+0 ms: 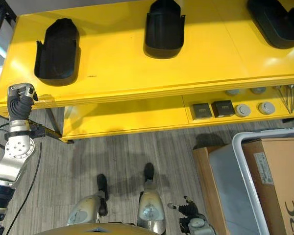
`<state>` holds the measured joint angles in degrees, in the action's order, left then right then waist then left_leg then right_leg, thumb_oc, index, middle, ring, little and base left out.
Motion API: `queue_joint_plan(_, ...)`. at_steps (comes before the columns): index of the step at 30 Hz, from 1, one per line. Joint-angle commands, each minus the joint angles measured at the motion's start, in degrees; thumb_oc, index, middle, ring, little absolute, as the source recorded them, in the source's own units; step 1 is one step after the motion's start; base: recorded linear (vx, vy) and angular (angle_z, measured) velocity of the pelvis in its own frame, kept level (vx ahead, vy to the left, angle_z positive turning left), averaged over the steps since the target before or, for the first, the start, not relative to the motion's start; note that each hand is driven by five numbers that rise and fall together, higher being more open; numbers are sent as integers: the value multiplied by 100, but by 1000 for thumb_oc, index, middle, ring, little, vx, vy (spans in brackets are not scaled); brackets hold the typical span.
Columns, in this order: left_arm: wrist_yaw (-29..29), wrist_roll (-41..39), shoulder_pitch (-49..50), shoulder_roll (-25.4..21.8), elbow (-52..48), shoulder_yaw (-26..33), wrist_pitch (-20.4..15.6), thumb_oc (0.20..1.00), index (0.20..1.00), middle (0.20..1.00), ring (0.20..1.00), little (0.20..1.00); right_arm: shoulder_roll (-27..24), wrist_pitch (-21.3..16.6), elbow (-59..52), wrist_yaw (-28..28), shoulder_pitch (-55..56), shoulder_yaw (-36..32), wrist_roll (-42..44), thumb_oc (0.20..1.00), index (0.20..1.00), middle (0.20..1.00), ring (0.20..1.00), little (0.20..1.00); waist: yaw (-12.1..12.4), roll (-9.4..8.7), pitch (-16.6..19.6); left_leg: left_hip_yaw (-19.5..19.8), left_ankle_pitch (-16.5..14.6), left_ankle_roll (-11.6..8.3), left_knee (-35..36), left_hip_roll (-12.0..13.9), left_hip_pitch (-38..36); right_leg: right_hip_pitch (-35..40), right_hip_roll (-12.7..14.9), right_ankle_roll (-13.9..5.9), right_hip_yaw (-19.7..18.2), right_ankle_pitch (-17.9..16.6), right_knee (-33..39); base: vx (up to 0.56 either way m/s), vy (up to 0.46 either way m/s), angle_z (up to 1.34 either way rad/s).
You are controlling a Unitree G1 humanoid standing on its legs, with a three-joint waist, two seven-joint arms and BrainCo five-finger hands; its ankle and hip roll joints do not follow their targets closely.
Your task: Move parts from the plastic box to the shelf.
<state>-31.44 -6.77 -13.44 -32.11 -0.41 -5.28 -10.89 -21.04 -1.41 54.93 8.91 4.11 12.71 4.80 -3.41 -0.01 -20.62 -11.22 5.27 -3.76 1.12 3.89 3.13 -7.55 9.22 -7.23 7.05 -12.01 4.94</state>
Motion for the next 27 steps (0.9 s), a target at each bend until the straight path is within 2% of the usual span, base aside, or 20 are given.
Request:
queue_joint_plan(1, -192, -295, -544, 31, 265, 4, -515, 200, 200, 200, 200, 200, -231, -95, -10, 92, 77, 178, 116, 1000, 1000, 1000, 1000, 1000, -23, 67, 109, 528, -166, -117, -429, 359, 449, 329, 113, -145, -41, 875, -687, 0, 0, 0)
queue_joint_plan(7, -448, -490, -1145, 307, 1141, -207, -432, 200, 200, 200, 200, 200, -329, 6, -51, -11, -17, 250, 54, 1000, 1000, 1000, 1000, 1000, -221, -9, 101, 370, -146, -142, -441, 431, 442, 267, 77, -155, -158, 864, -688, 0, 2, -2)
queue_joint_plan(10, -574, -654, -1587, 316, 2117, -239, -531, 200, 200, 200, 200, 200, -390, 5, -67, -76, -54, 306, 13, 1000, 1000, 1000, 1000, 1000, -366, -69, 75, 254, -149, -154, -511, 484, 487, 173, 59, -148, -263, 855, -725, -14, 4, -9)
queue_joint_plan(13, -556, -870, -1769, 303, 2506, -218, -625, 200, 200, 200, 200, 200, -411, -25, -29, -98, -96, 329, 17, 1000, 1000, 1000, 1000, 1000, -412, -87, 48, 215, -167, -152, -562, 507, 526, 114, 56, -145, -312, 859, -755, -22, 0, -19)
queue_joint_plan(27, -621, -845, -2173, 267, 3196, -143, -618, 200, 200, 200, 200, 200, -441, -61, -114, -160, -162, 394, -13, 1000, 1000, 1000, 1000, 1000, -523, -164, -46, 132, -226, -133, -634, 530, 561, 37, 71, -127, -402, 832, -747, -5, -3, -5)
